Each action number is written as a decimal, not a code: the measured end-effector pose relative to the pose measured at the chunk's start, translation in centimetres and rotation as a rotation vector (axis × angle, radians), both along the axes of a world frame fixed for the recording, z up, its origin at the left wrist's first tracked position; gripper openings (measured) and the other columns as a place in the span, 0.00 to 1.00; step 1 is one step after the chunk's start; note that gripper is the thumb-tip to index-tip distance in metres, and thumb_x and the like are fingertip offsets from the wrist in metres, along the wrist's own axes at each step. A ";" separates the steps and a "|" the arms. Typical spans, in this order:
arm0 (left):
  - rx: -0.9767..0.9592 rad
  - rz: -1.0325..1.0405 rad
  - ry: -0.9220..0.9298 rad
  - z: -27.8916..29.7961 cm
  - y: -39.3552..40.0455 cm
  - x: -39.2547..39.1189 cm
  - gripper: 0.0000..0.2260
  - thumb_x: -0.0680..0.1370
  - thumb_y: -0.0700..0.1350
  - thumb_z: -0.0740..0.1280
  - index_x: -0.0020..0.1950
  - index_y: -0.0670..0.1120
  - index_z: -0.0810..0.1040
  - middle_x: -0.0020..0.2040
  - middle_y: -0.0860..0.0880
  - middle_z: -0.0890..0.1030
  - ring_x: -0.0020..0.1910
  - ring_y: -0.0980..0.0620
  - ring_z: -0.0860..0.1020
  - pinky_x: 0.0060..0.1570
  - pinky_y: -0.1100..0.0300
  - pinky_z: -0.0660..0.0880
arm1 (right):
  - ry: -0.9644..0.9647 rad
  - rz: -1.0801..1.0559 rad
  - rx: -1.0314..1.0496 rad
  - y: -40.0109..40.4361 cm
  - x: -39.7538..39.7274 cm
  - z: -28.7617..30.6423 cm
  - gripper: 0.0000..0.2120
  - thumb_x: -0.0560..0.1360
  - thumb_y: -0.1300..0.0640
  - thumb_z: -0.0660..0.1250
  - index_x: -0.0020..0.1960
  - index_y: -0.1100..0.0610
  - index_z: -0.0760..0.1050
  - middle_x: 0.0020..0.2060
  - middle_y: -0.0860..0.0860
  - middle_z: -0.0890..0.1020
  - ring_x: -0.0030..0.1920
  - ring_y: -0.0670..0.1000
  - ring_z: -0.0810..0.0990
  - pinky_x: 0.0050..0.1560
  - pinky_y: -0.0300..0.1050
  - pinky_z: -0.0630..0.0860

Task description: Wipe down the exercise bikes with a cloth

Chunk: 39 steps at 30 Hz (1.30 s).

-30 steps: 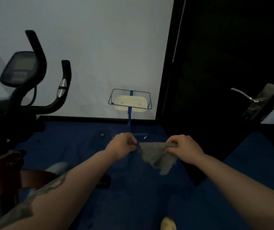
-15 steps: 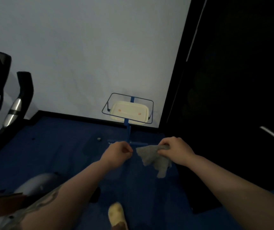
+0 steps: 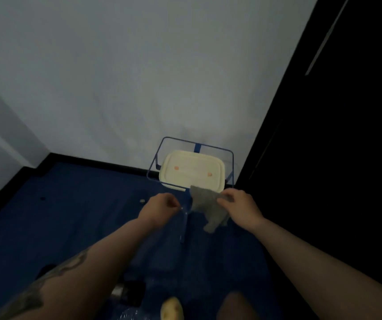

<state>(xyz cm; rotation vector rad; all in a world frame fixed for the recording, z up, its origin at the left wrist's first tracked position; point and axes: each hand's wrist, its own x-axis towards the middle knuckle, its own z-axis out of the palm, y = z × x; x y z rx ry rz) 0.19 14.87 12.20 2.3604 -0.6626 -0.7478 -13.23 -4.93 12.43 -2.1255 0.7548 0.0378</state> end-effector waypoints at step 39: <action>0.177 0.260 0.123 -7.9 -6.1 13.6 0.07 0.76 0.43 0.63 0.49 0.51 0.80 0.47 0.53 0.82 0.46 0.53 0.79 0.49 0.50 0.79 | 0.320 0.284 -0.062 -7.8 20.5 -16.6 0.18 0.81 0.57 0.59 0.70 0.54 0.68 0.65 0.54 0.74 0.61 0.54 0.74 0.60 0.44 0.72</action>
